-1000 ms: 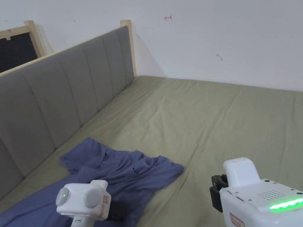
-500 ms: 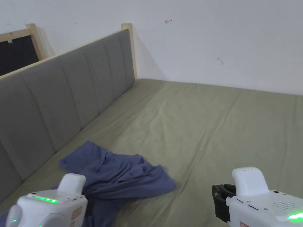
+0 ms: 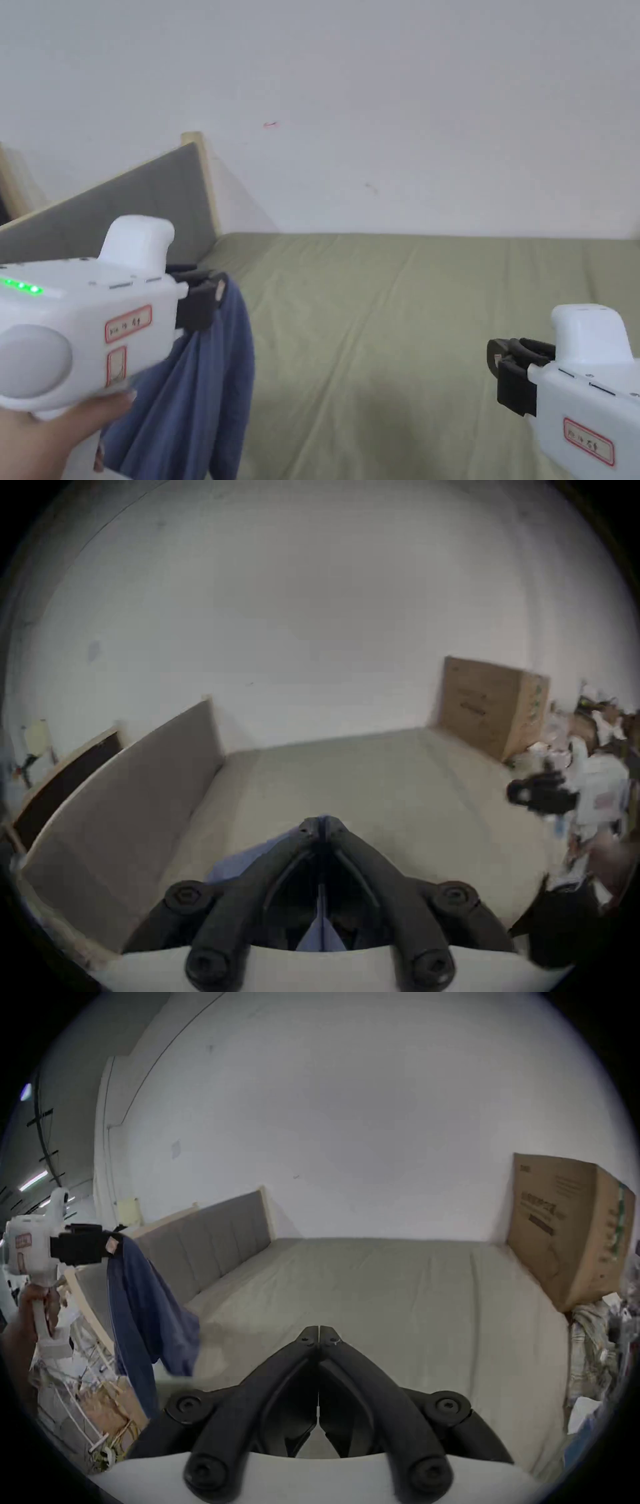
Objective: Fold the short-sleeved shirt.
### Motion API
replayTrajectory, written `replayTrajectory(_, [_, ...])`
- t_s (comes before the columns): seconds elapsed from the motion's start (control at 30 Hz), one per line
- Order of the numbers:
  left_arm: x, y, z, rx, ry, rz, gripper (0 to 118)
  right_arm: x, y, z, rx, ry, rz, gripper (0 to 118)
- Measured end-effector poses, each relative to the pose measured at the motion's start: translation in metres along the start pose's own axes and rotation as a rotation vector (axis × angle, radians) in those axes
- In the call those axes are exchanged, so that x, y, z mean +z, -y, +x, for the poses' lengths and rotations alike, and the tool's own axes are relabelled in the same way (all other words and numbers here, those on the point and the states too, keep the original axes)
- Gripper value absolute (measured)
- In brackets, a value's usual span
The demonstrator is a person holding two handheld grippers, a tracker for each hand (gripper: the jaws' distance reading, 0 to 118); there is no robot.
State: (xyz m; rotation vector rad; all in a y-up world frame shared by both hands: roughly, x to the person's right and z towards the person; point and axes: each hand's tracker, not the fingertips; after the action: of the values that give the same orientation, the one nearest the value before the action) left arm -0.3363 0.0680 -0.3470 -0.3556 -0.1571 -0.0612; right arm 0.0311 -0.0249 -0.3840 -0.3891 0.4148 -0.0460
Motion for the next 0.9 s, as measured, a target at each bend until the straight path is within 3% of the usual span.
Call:
replayTrajectory(0.2, [-0.027, -0.058, 0.109, 0.008, 0.305, 0.095, 0, 0.070, -0.007, 0.067, -0.008, 0.170, 0.064, 0])
replayTrajectory(0.33, [-0.067, -0.060, 0.182, -0.023, 0.439, 0.034, 0, 0.105, 0.000, 0.105, -0.040, 0.268, 0.089, 0])
replayTrajectory(0.53, [-0.173, 0.005, 0.269, -0.030, 0.523, -0.329, 0, 0.120, 0.024, 0.147, -0.099, 0.356, 0.045, 0])
replayTrajectory(0.73, [-0.257, 0.116, 0.318, 0.145, 0.545, -0.747, 3, 0.107, 0.055, 0.165, -0.131, 0.366, -0.042, 0])
replayTrajectory(0.77, [-0.261, 0.130, 0.323, 0.169, 0.543, -0.770, 20, 0.104, 0.060, 0.166, -0.136, 0.365, -0.058, 0])
replayTrajectory(0.83, [-0.265, 0.148, 0.325, 0.206, 0.543, -0.791, 79, 0.099, 0.067, 0.171, -0.148, 0.360, -0.086, 0])
replayTrajectory(0.87, [-0.265, 0.153, 0.324, 0.236, 0.579, -0.797, 97, 0.097, 0.070, 0.173, -0.153, 0.359, -0.098, 0])
replayTrajectory(0.9, [-0.259, 0.151, 0.319, 0.272, 0.616, -0.780, 98, 0.095, 0.073, 0.174, -0.156, 0.359, -0.109, 0])
